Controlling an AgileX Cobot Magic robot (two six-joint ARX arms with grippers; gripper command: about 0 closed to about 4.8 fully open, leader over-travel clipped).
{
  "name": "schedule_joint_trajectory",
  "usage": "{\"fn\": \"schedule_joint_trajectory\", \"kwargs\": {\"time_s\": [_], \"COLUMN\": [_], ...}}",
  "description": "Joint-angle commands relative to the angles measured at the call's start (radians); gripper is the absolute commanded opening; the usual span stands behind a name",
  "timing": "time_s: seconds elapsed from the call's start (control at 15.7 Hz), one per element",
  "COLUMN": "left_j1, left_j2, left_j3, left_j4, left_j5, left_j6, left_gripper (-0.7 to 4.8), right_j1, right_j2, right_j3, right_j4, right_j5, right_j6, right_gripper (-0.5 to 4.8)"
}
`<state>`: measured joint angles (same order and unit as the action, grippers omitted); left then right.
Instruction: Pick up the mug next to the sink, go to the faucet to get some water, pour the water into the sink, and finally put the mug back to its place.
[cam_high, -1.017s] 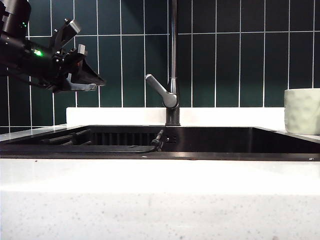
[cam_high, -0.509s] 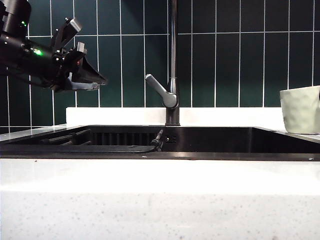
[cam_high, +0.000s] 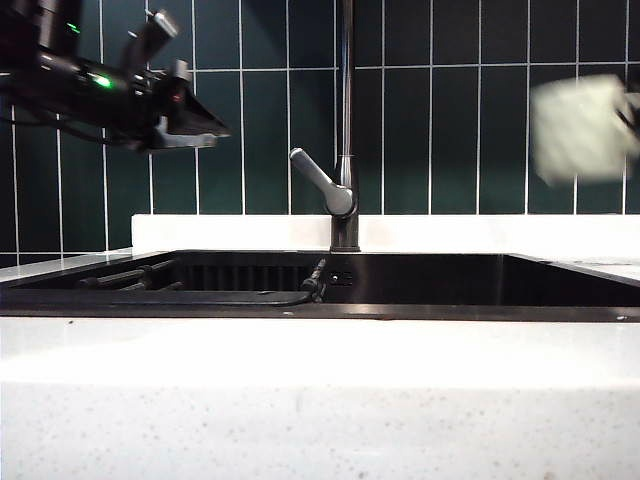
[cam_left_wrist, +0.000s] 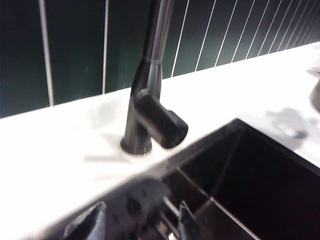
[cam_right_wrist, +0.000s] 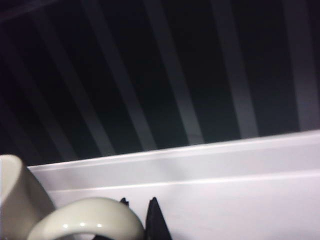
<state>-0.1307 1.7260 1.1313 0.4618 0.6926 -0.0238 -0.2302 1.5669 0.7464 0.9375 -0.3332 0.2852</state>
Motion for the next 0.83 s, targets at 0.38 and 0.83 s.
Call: {"fn": "schedule_joint_trajectory", "kwargs": {"time_s": [0.38,0.83], "left_j1": [-0.030,-0.074], "left_j2": [0.213,0.337], "left_j3": [0.224,0.390], "left_j4": [0.004,0.023], "left_j5": [0.011,0.002], "left_j6": [-0.001,0.016], "left_gripper": [2.52,2.51], "right_j1": [0.324,0.485], "right_j2": [-0.010,0.050], "right_j3": [0.323,0.489], "right_j4": [-0.462,-0.554], "right_j5": [0.056,0.145], "right_j6": [-0.210,-0.340], "right_gripper": [-0.02,-0.01]}}
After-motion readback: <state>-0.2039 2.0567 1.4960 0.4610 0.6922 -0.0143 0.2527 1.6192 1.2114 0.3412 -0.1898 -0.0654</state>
